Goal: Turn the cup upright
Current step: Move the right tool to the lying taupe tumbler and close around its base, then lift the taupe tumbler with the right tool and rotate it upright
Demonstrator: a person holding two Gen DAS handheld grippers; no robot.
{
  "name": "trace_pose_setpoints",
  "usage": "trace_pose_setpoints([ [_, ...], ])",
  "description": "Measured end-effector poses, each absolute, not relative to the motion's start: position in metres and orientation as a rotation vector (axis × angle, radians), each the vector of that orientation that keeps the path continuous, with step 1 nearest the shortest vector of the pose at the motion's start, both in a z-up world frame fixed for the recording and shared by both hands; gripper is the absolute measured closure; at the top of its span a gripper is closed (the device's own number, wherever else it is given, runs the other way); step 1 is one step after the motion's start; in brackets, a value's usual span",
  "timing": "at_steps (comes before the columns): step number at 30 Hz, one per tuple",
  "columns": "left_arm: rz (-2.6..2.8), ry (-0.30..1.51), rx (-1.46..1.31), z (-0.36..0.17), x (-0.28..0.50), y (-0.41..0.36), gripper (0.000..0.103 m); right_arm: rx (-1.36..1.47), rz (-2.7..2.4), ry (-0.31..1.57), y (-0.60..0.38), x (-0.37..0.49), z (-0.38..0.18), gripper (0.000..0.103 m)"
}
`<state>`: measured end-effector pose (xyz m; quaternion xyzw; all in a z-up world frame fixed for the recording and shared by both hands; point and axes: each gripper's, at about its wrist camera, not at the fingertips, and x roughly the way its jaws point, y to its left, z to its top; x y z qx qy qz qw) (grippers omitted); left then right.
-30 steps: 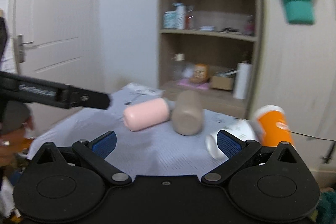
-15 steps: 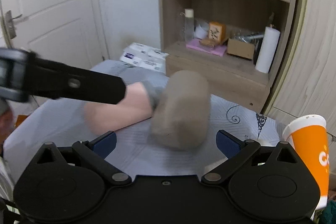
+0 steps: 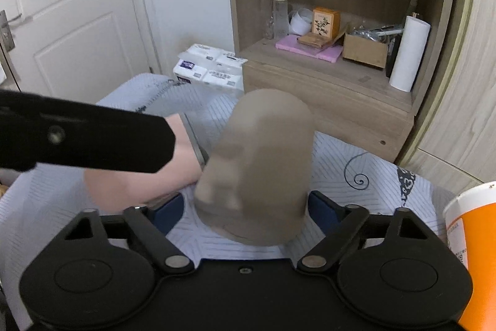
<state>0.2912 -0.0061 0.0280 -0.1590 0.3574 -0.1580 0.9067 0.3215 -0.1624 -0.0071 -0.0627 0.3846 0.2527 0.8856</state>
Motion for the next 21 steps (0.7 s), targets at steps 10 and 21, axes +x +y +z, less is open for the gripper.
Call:
trace_pose_setpoints([
  [10, -0.331, 0.705, -0.288, 0.030, 0.285, -0.008, 0.013, -0.135, 0.497, 0.804, -0.163, 0.314, -0.004, 0.020],
  [21, -0.359, 0.716, -0.266, 0.026, 0.274, -0.007, 0.013, -0.143, 0.462, 0.832, -0.166, 0.286, 0.010, 0.020],
])
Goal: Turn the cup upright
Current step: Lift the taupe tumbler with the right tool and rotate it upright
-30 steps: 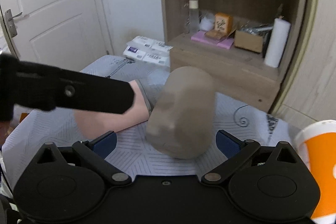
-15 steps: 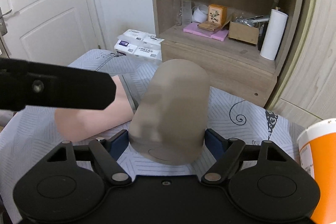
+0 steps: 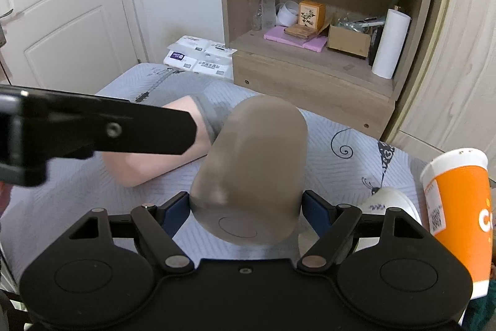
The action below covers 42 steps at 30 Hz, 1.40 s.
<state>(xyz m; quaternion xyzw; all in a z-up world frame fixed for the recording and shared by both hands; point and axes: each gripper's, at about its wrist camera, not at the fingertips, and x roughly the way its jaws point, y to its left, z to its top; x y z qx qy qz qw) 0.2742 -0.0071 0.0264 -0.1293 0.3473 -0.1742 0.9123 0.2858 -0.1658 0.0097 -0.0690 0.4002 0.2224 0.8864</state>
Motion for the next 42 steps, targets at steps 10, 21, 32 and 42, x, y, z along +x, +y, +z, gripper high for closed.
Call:
trace_pose_setpoints([
  [10, -0.390, 0.755, -0.297, 0.018, 0.256, -0.007, 0.013, -0.122, 0.471, 0.852, -0.164, 0.253, 0.015, 0.020],
  [21, -0.433, 0.840, -0.381, -0.009, 0.233, -0.003, 0.013, -0.103, 0.495, 0.878, -0.166, 0.219, 0.013, 0.020],
  [32, -0.451, 0.872, -0.434, -0.023, 0.220, 0.000, 0.012, -0.037, 0.538, 0.934, -0.172, 0.202, 0.007, 0.020],
  [42, -0.528, 0.970, -0.498, -0.037, 0.213, -0.007, 0.013, -0.009, 0.547, 0.985, -0.175, 0.188, 0.001, 0.020],
])
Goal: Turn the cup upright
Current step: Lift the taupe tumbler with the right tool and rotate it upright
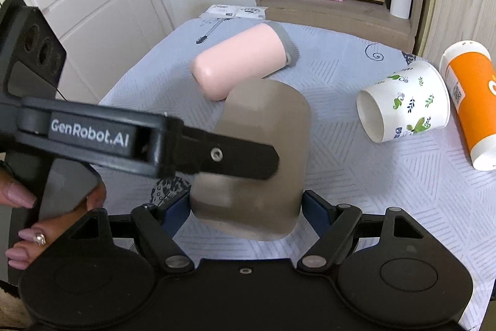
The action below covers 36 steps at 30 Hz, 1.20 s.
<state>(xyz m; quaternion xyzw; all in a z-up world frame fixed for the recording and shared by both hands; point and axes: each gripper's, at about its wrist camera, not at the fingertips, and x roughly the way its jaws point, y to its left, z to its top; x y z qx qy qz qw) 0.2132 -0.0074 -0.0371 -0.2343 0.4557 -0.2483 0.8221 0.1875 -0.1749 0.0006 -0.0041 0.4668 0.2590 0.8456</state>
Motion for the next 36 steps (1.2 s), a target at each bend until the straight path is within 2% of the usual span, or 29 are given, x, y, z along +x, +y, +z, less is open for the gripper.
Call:
trace_pose_setpoints([
  [2, -0.532, 0.968, -0.487, -0.038, 0.210, -0.010, 0.020, -0.009, 0.554, 0.991, -0.175, 0.188, 0.001, 0.020],
  [3, -0.542, 0.967, -0.485, -0.037, 0.210, -0.011, 0.021, -0.006, 0.557, 0.999, -0.176, 0.188, 0.000, 0.020],
  [10, -0.569, 0.992, -0.505, -0.041, 0.215, -0.008, 0.021, 0.028, 0.642, 1.003, -0.189, 0.200, 0.002, 0.015],
  [17, -0.551, 0.989, -0.486, -0.042, 0.224, -0.004, 0.014, 0.119, 0.694, 1.050, -0.198, 0.223, -0.005, 0.015],
  [19, -0.555, 0.983, -0.495, -0.044, 0.226, -0.004, 0.014, 0.146, 0.709, 1.062, -0.200, 0.226, -0.008, 0.017],
  [20, -0.565, 0.977, -0.495, -0.045, 0.227, -0.004, 0.020, 0.165, 0.708, 1.068, -0.201, 0.227, -0.009, 0.018],
  [23, -0.582, 0.961, -0.479, -0.043, 0.225, -0.006, 0.021, 0.195, 0.710, 1.082, -0.205, 0.228, -0.010, 0.018],
  [30, -0.602, 0.948, -0.450, -0.040, 0.216, -0.009, 0.021, 0.146, 0.706, 1.017, -0.204, 0.210, -0.008, 0.018],
  [36, -0.598, 0.844, -0.332, -0.028, 0.190, -0.019, 0.024, 0.094, 0.717, 0.936, -0.206, 0.188, -0.005, 0.018],
])
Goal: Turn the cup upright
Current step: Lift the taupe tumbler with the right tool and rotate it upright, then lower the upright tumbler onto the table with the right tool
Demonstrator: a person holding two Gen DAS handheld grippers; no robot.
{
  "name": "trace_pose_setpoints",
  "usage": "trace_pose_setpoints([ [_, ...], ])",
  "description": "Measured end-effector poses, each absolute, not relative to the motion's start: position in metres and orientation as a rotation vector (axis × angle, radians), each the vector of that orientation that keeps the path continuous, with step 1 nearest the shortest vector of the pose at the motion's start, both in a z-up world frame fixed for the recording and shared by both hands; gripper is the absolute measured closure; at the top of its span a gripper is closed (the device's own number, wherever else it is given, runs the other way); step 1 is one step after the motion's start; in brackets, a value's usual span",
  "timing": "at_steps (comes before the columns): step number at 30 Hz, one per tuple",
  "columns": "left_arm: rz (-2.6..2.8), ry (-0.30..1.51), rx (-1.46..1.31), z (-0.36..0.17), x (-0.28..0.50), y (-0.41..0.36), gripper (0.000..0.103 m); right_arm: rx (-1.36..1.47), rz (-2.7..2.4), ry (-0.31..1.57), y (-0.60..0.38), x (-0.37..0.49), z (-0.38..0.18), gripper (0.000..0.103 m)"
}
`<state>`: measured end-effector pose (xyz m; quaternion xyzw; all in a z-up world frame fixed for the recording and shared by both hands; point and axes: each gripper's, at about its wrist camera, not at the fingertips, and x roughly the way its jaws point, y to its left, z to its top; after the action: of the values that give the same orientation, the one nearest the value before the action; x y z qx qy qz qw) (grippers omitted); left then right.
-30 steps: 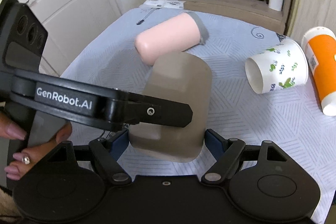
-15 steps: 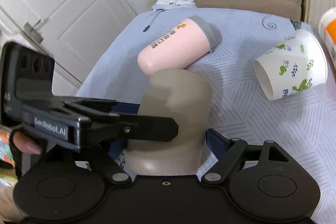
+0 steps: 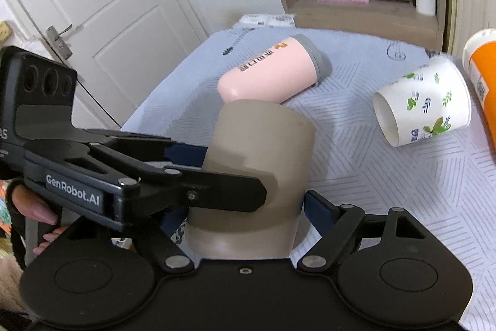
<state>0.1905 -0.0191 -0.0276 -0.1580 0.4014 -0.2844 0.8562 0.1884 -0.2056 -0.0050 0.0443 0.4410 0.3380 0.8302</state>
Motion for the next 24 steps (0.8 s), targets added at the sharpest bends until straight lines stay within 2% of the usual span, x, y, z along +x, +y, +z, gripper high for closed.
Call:
trace_pose_setpoints([
  [5, -0.594, 0.741, -0.233, -0.013, 0.169, -0.025, 0.029, 0.033, 0.711, 0.850, -0.202, 0.172, -0.001, 0.018],
  [15, -0.568, 0.586, -0.095, -0.010, 0.135, -0.035, 0.029, -0.104, 0.691, 0.652, -0.198, 0.141, -0.005, 0.019],
  [24, -0.555, 0.488, -0.018, -0.002, 0.124, -0.041, 0.029, -0.165, 0.666, 0.552, -0.199, 0.142, -0.008, 0.021],
])
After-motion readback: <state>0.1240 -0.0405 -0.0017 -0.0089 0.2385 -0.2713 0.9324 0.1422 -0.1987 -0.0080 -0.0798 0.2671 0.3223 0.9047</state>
